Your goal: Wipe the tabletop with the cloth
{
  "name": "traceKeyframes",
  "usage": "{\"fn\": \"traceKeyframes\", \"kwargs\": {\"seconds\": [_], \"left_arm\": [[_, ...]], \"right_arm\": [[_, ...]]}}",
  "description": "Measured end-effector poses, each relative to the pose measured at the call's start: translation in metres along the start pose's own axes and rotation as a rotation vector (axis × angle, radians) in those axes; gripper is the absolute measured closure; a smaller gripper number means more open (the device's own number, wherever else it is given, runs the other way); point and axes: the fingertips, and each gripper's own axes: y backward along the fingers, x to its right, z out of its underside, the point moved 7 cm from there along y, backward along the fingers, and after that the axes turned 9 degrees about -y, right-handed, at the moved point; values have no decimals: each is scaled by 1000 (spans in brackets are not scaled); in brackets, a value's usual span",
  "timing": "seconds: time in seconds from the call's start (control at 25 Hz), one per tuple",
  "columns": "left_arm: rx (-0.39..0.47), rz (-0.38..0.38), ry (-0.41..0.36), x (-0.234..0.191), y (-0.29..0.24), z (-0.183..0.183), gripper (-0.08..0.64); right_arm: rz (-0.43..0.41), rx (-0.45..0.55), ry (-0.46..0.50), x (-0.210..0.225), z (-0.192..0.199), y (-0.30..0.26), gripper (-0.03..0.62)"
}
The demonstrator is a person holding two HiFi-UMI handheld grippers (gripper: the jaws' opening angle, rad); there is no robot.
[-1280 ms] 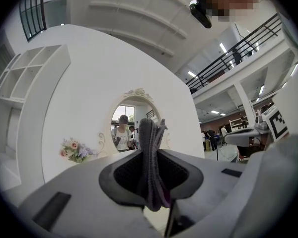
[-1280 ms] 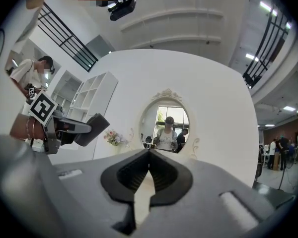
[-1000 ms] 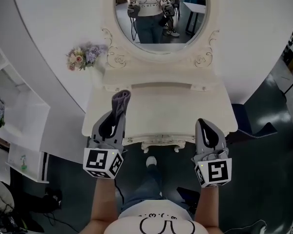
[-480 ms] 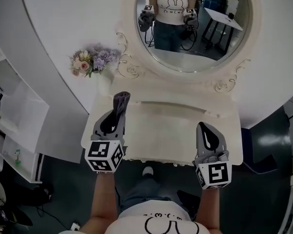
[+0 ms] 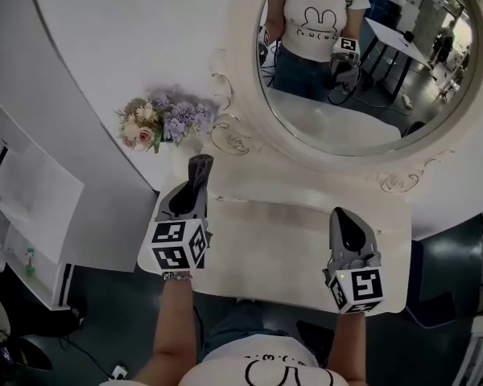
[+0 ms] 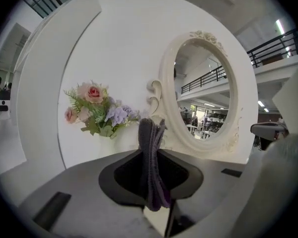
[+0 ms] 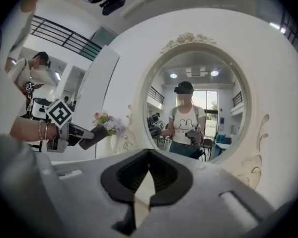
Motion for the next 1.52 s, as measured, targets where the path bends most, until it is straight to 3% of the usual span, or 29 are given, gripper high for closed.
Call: {"fn": "traceKeyframes", "kwargs": {"seconds": [0.28,0.68,0.84,1.04,1.52], "left_arm": [[-220,-43,-14,-31,-73,27,477],[-491,-72,-112,-48,-148,55,477],[-519,-97,-153,-46,-153,56,477],[-510,-82,-48,-48,-152,53,477],[-507,-109,55,-21,-154,55,477]], "right_arm": [[-45,-132,-22,5,31,-61,591],[-74,-244,-15,4,58,-98,591],[-95,-266,-19,0,64,-101,591],[-141,-257,-16,-6,64,-106,591],[-185,-241,-10,31,68,-77,591]]}}
